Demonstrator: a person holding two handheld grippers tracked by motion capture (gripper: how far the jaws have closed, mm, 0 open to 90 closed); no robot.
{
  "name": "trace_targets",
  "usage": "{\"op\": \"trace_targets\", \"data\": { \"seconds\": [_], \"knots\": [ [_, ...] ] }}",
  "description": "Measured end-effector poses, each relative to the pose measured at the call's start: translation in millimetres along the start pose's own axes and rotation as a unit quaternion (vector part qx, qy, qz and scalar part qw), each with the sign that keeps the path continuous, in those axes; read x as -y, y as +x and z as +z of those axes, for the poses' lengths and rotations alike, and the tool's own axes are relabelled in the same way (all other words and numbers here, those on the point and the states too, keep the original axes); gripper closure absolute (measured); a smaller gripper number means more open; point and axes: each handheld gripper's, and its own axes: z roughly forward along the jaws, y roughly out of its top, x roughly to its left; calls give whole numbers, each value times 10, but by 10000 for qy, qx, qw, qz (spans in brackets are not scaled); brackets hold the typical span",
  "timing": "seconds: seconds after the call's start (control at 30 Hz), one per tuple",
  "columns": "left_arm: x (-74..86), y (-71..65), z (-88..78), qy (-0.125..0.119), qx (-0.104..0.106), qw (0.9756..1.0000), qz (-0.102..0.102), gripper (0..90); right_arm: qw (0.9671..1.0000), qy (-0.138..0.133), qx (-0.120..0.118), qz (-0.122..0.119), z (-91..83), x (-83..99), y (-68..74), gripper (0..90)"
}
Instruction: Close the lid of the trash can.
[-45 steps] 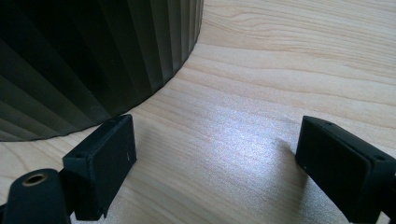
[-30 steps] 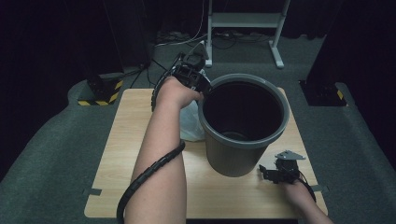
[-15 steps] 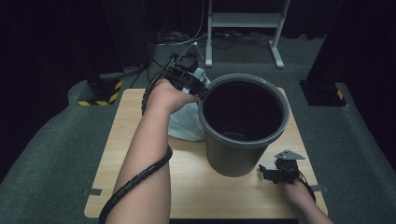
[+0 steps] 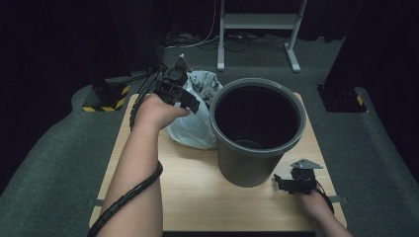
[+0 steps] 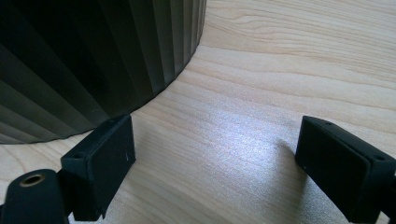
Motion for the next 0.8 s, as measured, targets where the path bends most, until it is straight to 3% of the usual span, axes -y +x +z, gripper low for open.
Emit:
{"op": "trace_targets", "data": {
  "seconds": [0.53, 0.8],
  "knots": [
    [333, 287, 284, 251, -22, 9994, -232, 255, 10000, -7, -7, -7, 1, -1, -1, 117],
    [563, 379, 585, 491, 49, 9980, -396, 257, 10000, -4, -11, 10, 2, -1, 2, 117]
  ]
}}
